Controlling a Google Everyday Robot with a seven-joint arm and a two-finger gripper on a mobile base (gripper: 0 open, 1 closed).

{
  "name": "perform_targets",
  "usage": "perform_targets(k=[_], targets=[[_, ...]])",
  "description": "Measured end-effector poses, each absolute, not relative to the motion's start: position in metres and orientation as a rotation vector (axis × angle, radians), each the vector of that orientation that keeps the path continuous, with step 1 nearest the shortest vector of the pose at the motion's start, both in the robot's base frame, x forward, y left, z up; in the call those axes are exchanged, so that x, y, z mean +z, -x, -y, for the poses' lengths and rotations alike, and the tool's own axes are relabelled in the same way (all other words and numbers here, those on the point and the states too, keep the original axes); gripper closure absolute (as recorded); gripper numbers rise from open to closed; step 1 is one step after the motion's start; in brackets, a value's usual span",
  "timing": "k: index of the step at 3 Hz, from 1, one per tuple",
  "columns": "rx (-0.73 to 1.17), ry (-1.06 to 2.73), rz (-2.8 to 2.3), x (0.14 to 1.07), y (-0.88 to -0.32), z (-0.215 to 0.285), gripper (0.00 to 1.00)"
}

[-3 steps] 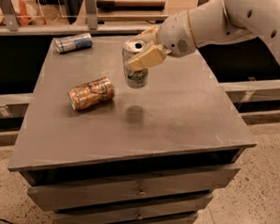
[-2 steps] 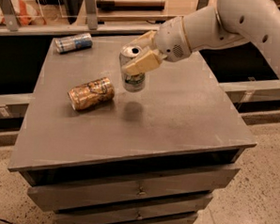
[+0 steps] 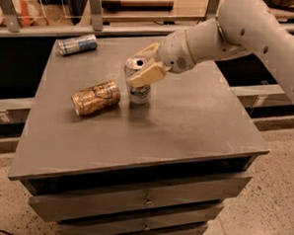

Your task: Move 7up can near orange can

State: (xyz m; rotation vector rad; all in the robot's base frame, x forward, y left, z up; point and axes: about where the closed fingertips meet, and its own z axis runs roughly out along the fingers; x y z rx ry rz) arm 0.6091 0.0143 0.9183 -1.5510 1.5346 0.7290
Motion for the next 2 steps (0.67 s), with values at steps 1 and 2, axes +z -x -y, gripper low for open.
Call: perform_targets(k=[1, 2], targets=[[0.742, 1.538, -1.519, 0.9128, -0.6121, -0.0158, 0.83], [0.767, 1.489, -1.532, 0.909, -0.6143, -0.0109, 0.59]])
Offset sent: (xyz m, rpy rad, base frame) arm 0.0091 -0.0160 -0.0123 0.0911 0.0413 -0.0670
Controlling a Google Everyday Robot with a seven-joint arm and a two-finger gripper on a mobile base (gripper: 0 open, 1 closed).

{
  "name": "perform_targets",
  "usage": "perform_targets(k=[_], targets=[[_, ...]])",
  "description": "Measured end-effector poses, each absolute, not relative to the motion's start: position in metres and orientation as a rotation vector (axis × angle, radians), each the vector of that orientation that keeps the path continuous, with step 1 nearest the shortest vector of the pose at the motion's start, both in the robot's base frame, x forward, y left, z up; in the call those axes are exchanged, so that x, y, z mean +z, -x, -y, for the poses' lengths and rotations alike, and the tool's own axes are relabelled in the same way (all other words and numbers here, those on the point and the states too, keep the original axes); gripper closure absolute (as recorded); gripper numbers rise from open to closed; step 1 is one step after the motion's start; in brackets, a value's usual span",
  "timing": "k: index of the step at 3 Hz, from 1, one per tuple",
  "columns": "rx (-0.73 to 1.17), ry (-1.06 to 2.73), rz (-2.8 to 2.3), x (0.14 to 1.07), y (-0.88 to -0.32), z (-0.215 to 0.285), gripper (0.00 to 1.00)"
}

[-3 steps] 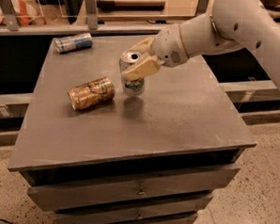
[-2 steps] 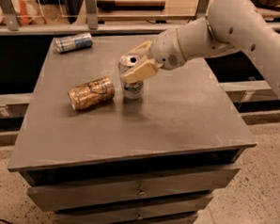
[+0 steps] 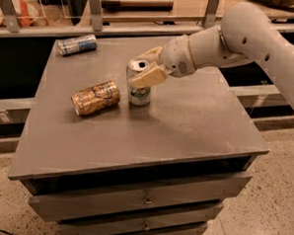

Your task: Move 7up can near orange can

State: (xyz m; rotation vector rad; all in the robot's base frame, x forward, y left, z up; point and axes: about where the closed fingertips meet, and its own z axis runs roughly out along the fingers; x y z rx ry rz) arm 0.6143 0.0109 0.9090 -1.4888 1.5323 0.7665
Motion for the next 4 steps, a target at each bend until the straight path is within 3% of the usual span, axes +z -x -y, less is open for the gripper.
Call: perform_targets(k=[2, 3, 4], targets=[[0.775, 1.454, -1.548, 0.91, -0.618, -0.003, 0.12], [0.783, 1.453, -1.552, 0.91, -0.617, -0.002, 0.0], [0.837, 1.427, -1.534, 0.922, -0.62, 0.026, 0.0]])
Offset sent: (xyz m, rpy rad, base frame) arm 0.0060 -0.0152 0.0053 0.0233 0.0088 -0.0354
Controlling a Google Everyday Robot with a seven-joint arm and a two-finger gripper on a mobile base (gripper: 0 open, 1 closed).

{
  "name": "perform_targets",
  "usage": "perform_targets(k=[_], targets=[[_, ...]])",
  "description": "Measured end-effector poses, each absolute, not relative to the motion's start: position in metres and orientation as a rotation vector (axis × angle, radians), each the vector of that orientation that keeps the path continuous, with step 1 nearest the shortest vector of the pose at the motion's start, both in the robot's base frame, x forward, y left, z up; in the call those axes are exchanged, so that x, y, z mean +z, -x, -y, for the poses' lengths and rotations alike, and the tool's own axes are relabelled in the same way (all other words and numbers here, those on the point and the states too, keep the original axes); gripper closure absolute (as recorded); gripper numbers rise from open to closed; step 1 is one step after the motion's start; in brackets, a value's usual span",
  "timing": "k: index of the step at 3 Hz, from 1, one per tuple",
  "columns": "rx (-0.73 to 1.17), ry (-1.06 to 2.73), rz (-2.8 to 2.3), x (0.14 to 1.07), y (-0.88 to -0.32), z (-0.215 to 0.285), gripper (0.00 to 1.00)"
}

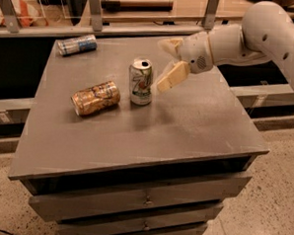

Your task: Move 7up can near orange can

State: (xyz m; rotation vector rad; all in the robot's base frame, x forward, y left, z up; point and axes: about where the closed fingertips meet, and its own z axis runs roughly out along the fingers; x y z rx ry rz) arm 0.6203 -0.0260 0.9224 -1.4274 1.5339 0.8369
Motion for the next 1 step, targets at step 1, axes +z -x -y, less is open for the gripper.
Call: perform_targets(k=[1], targets=[[0.845, 1.441, -1.523, 0.9268, -0.6178, 0.0268, 0.0]])
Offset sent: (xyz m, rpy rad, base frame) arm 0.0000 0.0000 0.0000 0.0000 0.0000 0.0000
